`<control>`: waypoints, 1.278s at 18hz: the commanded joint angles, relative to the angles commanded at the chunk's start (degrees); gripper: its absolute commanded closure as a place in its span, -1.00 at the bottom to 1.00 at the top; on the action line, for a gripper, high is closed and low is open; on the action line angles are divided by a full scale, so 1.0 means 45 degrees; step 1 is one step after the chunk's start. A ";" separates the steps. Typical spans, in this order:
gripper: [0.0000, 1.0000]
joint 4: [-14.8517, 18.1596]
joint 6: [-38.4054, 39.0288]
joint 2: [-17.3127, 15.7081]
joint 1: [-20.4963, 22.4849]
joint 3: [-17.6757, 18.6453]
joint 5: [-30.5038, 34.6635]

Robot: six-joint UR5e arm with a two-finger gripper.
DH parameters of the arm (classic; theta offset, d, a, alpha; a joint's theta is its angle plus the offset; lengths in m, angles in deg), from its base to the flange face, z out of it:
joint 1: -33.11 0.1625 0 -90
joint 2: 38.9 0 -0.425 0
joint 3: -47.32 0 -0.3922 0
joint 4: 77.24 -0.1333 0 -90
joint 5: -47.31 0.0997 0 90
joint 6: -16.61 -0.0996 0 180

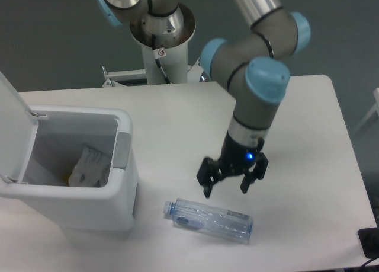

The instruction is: Place the trash in the trash can

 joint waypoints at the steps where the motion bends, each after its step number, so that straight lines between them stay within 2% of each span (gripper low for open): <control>1: -1.00 0.0020 0.0080 0.0273 -0.0078 -0.0197 0.0157; 10: -1.00 0.0039 0.1562 0.1252 -0.0450 -0.0335 0.2051; 14: -1.00 0.0039 0.2578 0.1955 -0.0684 -0.0997 0.2930; 17: -1.00 0.0117 0.3224 0.2307 -0.0685 -0.1292 0.3068; 23: -1.00 0.0196 0.3635 0.2658 -0.0899 -0.1312 0.3498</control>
